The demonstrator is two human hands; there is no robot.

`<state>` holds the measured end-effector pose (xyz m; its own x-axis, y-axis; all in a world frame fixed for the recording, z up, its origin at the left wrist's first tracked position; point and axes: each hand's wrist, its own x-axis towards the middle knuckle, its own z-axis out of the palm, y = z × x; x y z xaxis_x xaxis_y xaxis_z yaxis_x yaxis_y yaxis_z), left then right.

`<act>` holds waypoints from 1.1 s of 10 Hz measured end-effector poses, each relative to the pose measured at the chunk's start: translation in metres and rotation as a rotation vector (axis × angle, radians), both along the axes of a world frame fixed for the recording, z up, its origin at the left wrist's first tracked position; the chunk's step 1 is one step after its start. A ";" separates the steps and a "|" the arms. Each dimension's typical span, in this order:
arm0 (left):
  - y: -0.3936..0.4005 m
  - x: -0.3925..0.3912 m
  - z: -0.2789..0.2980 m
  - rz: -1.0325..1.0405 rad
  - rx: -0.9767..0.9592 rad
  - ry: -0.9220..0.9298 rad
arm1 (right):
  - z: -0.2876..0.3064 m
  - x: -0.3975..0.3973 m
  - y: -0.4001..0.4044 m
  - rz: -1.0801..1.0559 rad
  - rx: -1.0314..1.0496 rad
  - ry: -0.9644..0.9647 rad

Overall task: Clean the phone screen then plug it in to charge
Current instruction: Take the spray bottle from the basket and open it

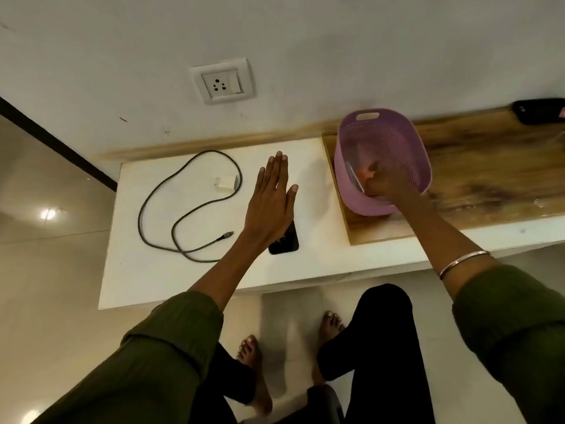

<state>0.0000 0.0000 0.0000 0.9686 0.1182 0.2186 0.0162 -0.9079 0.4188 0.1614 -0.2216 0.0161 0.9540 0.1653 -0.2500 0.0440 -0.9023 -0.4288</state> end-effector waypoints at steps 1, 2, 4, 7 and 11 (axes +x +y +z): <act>0.000 0.005 -0.001 0.019 -0.027 0.019 | -0.010 0.004 0.003 0.072 -0.128 0.201; 0.003 0.007 -0.010 0.028 -0.035 0.047 | -0.027 0.018 0.011 0.113 -0.197 0.264; 0.009 0.005 -0.021 0.046 -0.076 0.056 | -0.046 0.031 0.014 0.104 -0.266 0.200; 0.016 -0.004 -0.016 0.056 -0.079 0.042 | -0.024 0.028 0.027 0.035 -0.205 0.214; 0.021 -0.023 0.040 0.067 -0.031 -0.057 | 0.109 0.007 0.007 0.056 -0.101 -0.262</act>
